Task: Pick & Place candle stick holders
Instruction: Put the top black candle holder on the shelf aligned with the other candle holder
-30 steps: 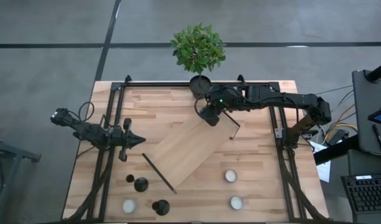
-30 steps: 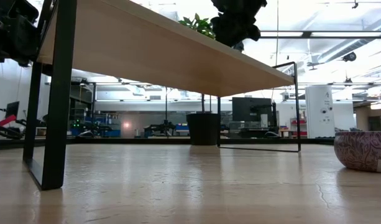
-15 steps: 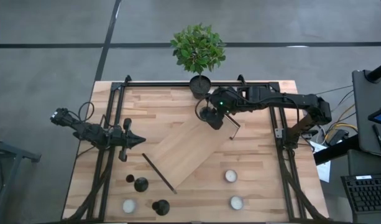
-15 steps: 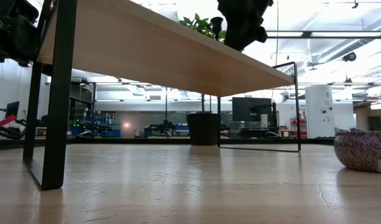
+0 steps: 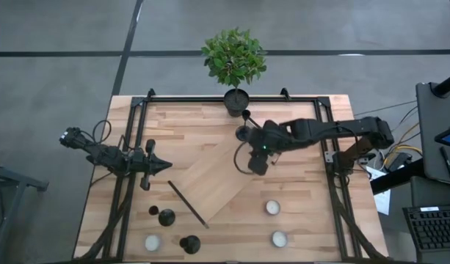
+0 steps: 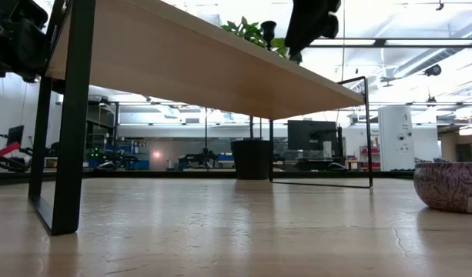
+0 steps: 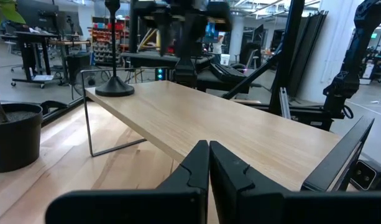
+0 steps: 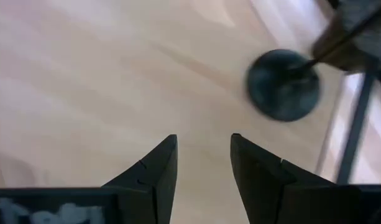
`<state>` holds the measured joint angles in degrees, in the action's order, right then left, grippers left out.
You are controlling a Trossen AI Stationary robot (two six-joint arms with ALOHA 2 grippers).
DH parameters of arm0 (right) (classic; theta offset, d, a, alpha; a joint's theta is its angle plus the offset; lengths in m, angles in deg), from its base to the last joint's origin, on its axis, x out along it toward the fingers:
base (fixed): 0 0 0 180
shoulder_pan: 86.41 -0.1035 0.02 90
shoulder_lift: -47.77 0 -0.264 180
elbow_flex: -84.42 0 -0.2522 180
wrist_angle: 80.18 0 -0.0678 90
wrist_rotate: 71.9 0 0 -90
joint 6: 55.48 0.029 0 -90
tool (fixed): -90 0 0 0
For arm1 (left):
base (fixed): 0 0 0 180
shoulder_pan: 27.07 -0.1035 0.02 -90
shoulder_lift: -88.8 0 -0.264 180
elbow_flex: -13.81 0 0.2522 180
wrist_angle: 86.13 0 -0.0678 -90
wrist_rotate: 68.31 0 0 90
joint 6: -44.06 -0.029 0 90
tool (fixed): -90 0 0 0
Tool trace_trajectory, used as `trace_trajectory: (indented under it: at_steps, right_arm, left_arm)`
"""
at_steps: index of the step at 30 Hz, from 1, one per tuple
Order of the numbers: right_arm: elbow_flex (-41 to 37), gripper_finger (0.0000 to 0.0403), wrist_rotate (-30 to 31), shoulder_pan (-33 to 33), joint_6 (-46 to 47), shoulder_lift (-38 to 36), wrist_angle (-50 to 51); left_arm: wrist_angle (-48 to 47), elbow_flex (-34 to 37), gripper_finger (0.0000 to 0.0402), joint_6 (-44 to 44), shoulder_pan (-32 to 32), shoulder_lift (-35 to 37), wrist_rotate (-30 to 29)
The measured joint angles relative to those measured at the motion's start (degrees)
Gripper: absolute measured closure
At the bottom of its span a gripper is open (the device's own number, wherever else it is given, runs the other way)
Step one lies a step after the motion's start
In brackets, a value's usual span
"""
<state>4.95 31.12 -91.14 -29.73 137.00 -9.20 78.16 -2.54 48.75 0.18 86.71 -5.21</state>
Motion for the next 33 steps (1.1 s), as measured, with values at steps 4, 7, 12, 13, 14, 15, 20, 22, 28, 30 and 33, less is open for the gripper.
trace_trajectory:
  at_steps: [4,7,12,13,14,15,20,22,28,30,33]
  right_arm:
    - [0.00,0.0264,0.24,-4.12,1.85,0.00,-0.07]
    - [0.00,0.0261,0.45,-6.90,3.28,0.00,-0.67]
    - [0.00,0.0257,0.62,-11.50,4.51,0.00,-2.94]
    - [-0.10,0.0258,0.63,-12.47,4.48,0.00,-4.17]
    - [-0.24,0.0259,0.63,-13.46,4.34,0.00,-5.75]
    - [-0.35,0.0260,0.63,-14.38,4.27,0.16,-7.22]
    - [-0.46,0.0271,2.82,-18.26,3.11,0.34,-9.46]
    - [-0.69,0.0278,4.91,-19.72,3.05,0.17,-9.42]
    - [-2.18,0.0297,6.67,-23.83,4.48,0.02,-9.39]
    - [-3.15,0.0304,6.64,-25.07,6.55,0.02,-9.29]
    - [-4.40,0.0314,6.65,-26.86,8.76,0.02,-9.07]
  left_arm:
    - [0.00,0.00,0.0392,0.00,0.00,0.00,0.00]
    - [0.00,0.02,0.0392,0.00,0.00,0.02,0.02]
    - [0.00,0.02,0.0392,0.02,0.00,0.00,0.00]
    - [0.00,0.02,0.0392,0.00,0.00,0.01,0.00]
    - [0.00,0.02,0.0392,0.01,0.00,0.00,0.00]
    - [0.00,0.02,0.0392,0.00,0.00,0.00,0.00]
    - [0.00,0.02,0.0392,0.01,0.00,0.00,0.00]
    - [0.00,0.02,0.0392,0.00,0.00,0.00,0.00]
    - [0.00,0.02,0.0392,0.00,0.00,0.00,0.00]
    - [0.00,0.02,0.0392,0.00,0.00,0.02,0.00]
    - [0.02,0.02,0.0392,0.00,0.00,0.00,0.00]
